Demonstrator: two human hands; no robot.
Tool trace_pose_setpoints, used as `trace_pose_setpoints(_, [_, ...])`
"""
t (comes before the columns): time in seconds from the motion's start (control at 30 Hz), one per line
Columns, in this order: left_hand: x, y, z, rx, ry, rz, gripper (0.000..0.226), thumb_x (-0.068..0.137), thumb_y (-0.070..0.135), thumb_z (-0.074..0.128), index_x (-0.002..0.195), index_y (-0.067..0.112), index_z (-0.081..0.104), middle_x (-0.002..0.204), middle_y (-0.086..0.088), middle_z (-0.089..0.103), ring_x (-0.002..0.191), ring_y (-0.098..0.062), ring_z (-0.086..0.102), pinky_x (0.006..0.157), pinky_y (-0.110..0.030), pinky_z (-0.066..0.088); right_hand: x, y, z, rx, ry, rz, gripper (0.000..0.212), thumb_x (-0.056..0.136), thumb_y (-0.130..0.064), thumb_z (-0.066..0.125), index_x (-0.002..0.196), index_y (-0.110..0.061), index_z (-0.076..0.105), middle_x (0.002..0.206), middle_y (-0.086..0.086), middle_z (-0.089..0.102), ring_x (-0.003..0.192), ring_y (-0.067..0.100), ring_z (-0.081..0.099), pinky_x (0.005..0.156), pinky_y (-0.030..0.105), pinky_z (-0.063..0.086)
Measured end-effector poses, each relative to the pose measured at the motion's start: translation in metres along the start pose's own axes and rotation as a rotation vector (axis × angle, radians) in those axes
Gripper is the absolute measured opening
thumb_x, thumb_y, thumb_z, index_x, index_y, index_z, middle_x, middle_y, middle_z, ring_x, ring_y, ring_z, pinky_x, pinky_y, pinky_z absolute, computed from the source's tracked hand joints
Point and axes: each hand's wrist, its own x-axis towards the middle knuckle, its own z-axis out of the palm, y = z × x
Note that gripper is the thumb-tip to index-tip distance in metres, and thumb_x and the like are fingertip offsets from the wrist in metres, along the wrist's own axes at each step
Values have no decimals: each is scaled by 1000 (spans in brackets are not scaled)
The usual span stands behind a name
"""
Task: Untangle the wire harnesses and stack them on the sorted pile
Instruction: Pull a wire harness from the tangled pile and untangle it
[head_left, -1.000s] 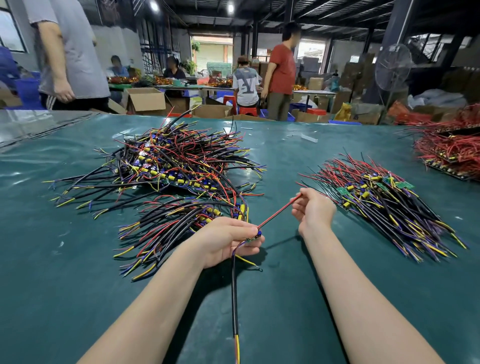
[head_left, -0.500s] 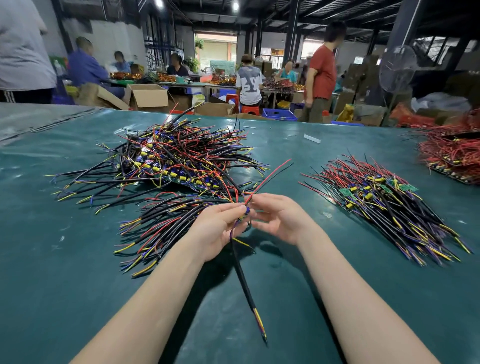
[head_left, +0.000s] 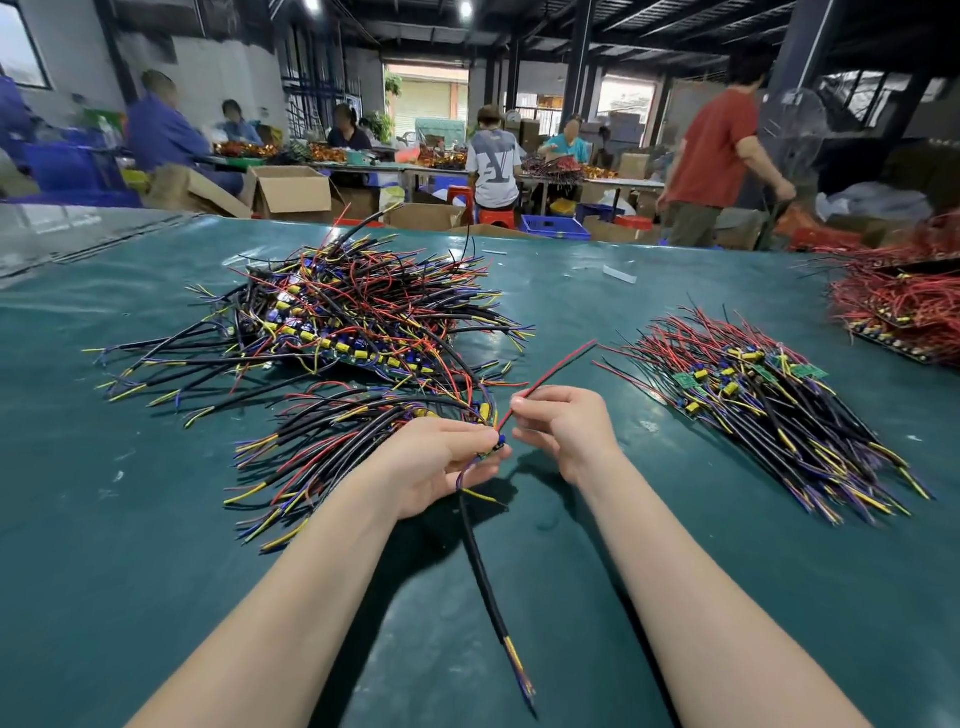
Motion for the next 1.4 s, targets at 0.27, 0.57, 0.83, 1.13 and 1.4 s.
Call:
trace_pose_setpoints(0.27, [-14,3,-3,130,-275,-154,17,89,-2,50,82,3,63,68,-6,71,57,-6,65,51,-14,51,17,-13,-39,447,457,98,26,85,-4,53,60,-9,51,32,-7,49,29,2,40,31,9,30])
trace_pose_setpoints(0.57, [-8,17,-5,-32,-52,364,20,90,3,46,85,20,57,76,8,72,57,-2,45,48,-13,30,9,-8,-18,214,118,120,34,95,-23,46,66,-7,55,40,-3,51,32,4,41,33,10,31])
trace_pose_setpoints(0.83, [0,12,-14,34,213,554,17,91,1,52,81,14,47,62,4,70,54,-5,63,56,-17,54,-14,-8,17,18,-426,364,38,100,-33,31,83,-11,57,57,4,64,46,13,63,40,19,48])
trace_pose_setpoints(1.13, [3,13,-16,-111,284,593,15,93,1,48,89,15,43,85,-4,66,62,-7,64,60,-17,54,-9,-10,13,369,-353,303,50,92,-53,34,83,-10,57,66,7,65,49,18,63,39,18,47])
trace_pose_setpoints(1.4, [4,10,-24,73,351,623,24,81,-11,60,78,14,62,56,10,64,54,-1,58,60,-14,52,-16,-1,23,115,-403,115,31,79,24,46,76,-4,60,73,11,56,53,12,64,54,23,56])
